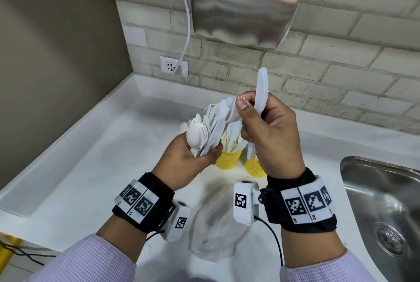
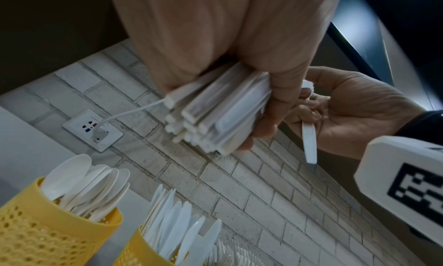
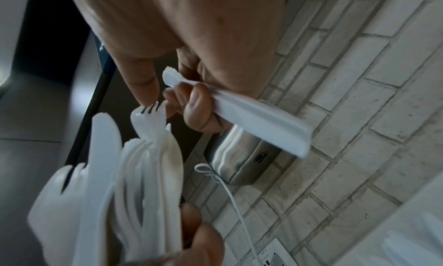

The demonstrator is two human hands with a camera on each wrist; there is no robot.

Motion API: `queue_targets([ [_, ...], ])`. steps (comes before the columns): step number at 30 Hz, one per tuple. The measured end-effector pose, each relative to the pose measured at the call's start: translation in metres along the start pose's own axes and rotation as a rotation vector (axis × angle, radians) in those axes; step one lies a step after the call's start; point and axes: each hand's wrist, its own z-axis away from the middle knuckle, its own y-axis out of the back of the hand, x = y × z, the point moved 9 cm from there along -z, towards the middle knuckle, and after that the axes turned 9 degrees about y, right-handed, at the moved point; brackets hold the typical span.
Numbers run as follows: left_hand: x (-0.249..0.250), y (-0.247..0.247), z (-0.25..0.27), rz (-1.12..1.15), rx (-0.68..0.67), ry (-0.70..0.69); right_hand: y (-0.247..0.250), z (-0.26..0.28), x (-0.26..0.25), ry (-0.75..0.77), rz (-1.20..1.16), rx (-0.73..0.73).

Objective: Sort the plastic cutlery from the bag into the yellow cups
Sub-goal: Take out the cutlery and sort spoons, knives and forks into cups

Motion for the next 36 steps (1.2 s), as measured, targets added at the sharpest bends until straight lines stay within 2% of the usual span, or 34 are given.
queue_targets([
  [5,0.002,0.0,0.0,0.019,-0.015,0.006,0.004,0.001,0.006,-0.027,0.001,0.046],
  [10,-0.001,0.005,-0.001,0.014,0.064,0.007,0.013,0.003,0.004,0.013,0.054,0.176],
  [14,-0.001,0.013,-0.004,-0.002,0.14,0.001,-0.001,0.014,-0.002,0.042,0.112,0.111],
  [19,0.002,0.018,-0.006,-0.037,0.236,-0.034,-0.018,0.026,0.011,-0.005,0.256,0.032],
  [26,0.011,0.026,0.0,-0.182,0.362,-0.107,-0.016,0.025,0.013,-0.004,0.389,0.067],
  [36,0.01,0.023,0.005,-0.176,0.368,-0.079,-0.007,0.024,0.007,0.025,0.412,0.167],
])
